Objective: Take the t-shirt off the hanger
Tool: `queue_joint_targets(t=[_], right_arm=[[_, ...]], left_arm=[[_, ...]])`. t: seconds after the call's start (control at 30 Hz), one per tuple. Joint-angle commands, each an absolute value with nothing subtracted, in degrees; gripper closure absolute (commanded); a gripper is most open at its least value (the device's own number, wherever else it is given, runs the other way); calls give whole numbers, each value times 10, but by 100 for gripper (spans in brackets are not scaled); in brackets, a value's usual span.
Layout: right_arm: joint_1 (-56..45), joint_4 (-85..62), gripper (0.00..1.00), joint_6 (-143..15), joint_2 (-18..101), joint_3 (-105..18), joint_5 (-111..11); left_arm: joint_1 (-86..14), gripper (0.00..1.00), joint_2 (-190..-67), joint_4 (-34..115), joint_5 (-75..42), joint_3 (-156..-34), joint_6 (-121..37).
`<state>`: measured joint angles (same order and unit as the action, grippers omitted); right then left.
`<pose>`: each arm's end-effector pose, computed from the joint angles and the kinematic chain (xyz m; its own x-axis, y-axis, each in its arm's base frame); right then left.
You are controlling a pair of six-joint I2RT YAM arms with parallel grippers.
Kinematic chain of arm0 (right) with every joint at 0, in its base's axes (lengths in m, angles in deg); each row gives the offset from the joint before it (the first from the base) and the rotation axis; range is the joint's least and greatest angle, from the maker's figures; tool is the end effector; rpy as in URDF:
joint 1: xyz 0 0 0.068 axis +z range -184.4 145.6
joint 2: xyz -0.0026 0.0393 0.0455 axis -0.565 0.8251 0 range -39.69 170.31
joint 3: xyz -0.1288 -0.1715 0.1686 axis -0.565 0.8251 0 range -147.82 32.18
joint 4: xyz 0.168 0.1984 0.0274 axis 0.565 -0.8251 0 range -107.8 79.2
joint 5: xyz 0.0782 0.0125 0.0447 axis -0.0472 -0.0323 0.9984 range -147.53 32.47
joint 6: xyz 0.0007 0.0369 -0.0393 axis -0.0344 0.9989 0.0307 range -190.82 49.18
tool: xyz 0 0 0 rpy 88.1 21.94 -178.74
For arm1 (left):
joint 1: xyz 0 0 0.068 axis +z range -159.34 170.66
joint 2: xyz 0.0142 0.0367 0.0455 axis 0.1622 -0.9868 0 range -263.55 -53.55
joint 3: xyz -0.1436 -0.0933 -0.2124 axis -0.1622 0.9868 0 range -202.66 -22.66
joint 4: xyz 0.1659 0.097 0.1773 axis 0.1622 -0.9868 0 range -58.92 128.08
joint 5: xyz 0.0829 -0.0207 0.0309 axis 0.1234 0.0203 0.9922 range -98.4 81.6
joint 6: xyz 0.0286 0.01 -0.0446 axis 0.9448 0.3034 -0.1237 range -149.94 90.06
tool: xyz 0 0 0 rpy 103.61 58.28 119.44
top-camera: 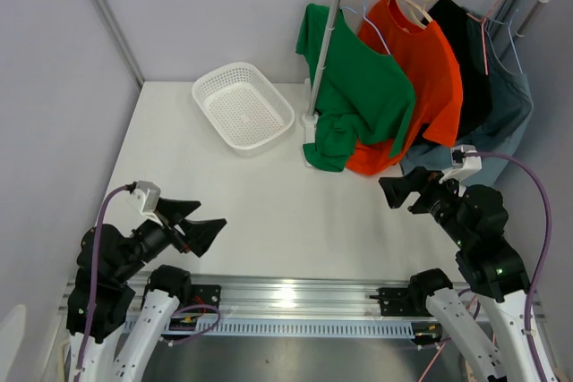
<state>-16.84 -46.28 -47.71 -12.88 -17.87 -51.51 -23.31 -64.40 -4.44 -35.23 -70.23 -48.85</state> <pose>0.0874 0.0316 0.3611 -0.3421 0.3011 -0.8901 -0.2865 0.8688 0.4040 0.0217 -0.0218 0.3470 -0.3037 -0.2224 -0.9264 0.5843 0.7245 -0.3655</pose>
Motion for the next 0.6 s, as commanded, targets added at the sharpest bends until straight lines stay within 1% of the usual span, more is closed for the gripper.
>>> queue_joint_targets(t=[0.0, 0.1, 0.13, 0.17, 0.27, 0.3, 0.33, 0.4, 0.43, 0.47, 0.5, 0.53, 0.57], right_arm=[[-166, -420, 1, -497, -118, -191, -509], [-166, -347, 1, -510, -65, -220, -493], [-166, -334, 0, -508, -41, -257, -500], [-166, -299, 1, -505, 11, -279, -503], [-166, -232, 1, -523, 95, -359, -508], [-166, -219, 1, -531, 151, -379, -516], [-166, -197, 0, -568, 178, -420, -511], [-166, -152, 1, -601, 243, -438, -515], [-166, -79, 0, -614, 262, -437, -523], [-166, -53, 1, -621, 281, -446, -526], [-166, -39, 0, -632, 302, -461, -522], [-166, -19, 1, -647, 350, -479, -515], [-166, -17, 1, -654, 375, -522, -517]], left_arm=[[-235, 1, -659, -26, -359, -704, -482], [-235, 0, -666, -23, -355, -700, -485], [-235, 0, -672, -23, -353, -701, -485], [-235, 0, -673, -22, -353, -701, -486], [-235, 1, -675, -25, -349, -703, -487], [-235, 1, -673, -29, -348, -703, -485], [-235, 1, -669, -29, -347, -702, -485], [-235, 1, -659, -28, -338, -700, -486], [-235, 1, -655, -24, -336, -699, -487], [-235, 1, -651, -24, -335, -699, -487], [-235, 0, -648, -23, -332, -699, -487], [-235, 0, -647, -24, -331, -698, -488], [-234, 0, -646, -24, -330, -698, -487]])
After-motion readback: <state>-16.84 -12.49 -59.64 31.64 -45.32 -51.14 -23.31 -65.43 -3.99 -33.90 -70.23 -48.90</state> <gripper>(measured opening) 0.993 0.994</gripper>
